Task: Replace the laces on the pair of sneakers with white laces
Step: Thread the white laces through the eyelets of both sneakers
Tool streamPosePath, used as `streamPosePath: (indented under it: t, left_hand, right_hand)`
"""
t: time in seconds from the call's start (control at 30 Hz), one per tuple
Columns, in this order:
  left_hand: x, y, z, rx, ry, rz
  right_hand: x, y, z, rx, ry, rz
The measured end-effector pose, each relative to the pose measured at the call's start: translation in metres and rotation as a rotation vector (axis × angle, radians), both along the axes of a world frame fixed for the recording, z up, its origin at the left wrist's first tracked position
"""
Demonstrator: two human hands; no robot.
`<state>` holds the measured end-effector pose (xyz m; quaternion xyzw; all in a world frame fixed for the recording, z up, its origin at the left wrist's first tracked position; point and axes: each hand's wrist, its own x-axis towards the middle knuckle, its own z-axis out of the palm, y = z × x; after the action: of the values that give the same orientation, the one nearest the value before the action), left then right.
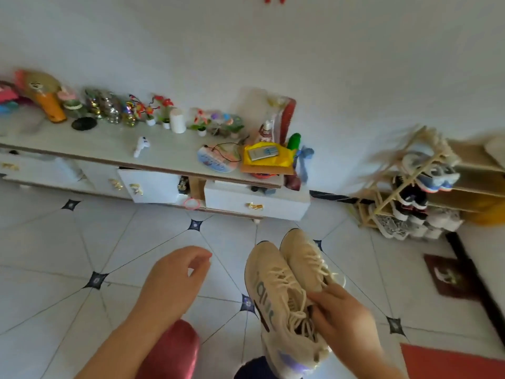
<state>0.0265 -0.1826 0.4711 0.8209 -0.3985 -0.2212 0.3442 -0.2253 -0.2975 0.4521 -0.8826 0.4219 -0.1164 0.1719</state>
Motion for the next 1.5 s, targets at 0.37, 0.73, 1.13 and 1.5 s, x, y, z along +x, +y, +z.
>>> streamPosePath:
  t: [0.37, 0.73, 1.13, 1.5]
  left_hand:
    - [-0.135, -0.274, 0.014, 0.035, -0.077, -0.386]
    - [-0.239, -0.439, 0.016, 0.034, -0.106, -0.667]
    - [-0.342, -0.645, -0.002, -0.008, -0.052, -0.879]
    - [-0.449, -0.778, -0.011, 0.086, -0.085, -0.895]
  right_hand:
    - [-0.147, -0.170, 0.002, 0.007, -0.046, -0.349]
    - [-0.251, -0.277, 0.011, 0.079, 0.005, -0.635]
    - [-0.327, -0.426, 0.011, 0.067, -0.022, -0.888]
    - [-0.436, -0.569, -0.008, 0.145, -0.049, -0.875]
